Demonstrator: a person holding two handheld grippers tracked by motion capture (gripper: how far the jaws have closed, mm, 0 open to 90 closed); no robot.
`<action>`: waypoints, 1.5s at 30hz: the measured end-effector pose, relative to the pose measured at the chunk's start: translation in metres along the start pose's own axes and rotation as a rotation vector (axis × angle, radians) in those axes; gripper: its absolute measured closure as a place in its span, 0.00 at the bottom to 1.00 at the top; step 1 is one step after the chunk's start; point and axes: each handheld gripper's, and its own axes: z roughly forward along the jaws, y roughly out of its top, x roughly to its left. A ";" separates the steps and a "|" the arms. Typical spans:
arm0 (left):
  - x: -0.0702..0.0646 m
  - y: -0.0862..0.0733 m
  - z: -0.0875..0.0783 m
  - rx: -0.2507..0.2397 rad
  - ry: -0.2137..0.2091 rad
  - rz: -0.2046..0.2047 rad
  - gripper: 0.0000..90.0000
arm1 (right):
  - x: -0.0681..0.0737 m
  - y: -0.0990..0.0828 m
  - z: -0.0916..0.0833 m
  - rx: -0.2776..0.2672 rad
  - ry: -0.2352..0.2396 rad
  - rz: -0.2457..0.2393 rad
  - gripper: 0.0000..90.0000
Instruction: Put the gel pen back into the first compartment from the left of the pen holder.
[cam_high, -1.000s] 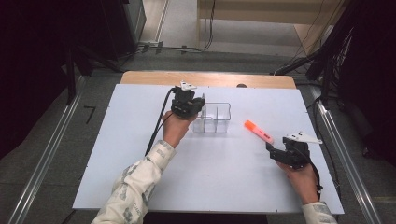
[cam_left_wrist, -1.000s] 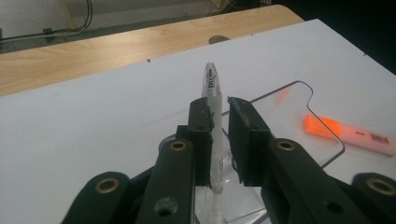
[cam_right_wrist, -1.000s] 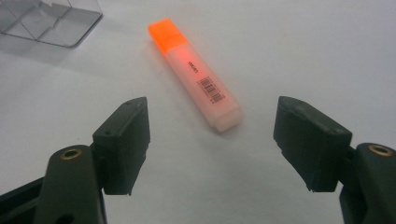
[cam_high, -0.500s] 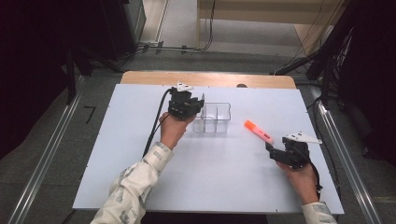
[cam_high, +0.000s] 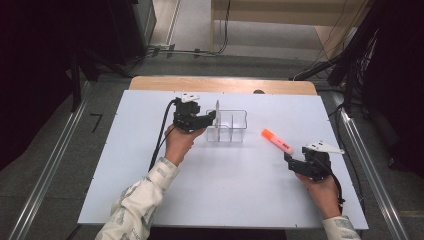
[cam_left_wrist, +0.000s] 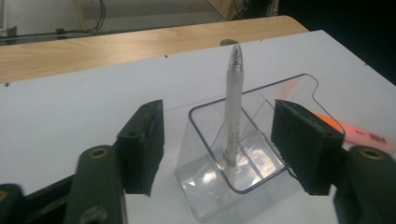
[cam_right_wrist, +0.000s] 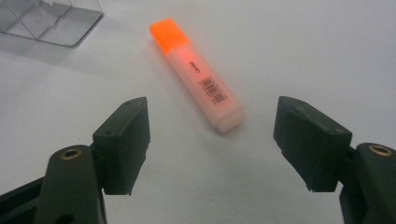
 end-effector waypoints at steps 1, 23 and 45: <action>0.001 -0.001 -0.002 -0.002 0.001 0.003 0.36 | 0.000 0.000 0.000 0.000 0.000 0.002 0.28; 0.025 -0.039 -0.040 -0.019 0.046 -0.010 0.28 | 0.002 0.000 0.001 0.005 -0.003 0.000 0.28; 0.050 -0.087 -0.065 0.019 0.107 -0.039 0.26 | 0.003 0.000 0.000 0.006 -0.008 -0.004 0.29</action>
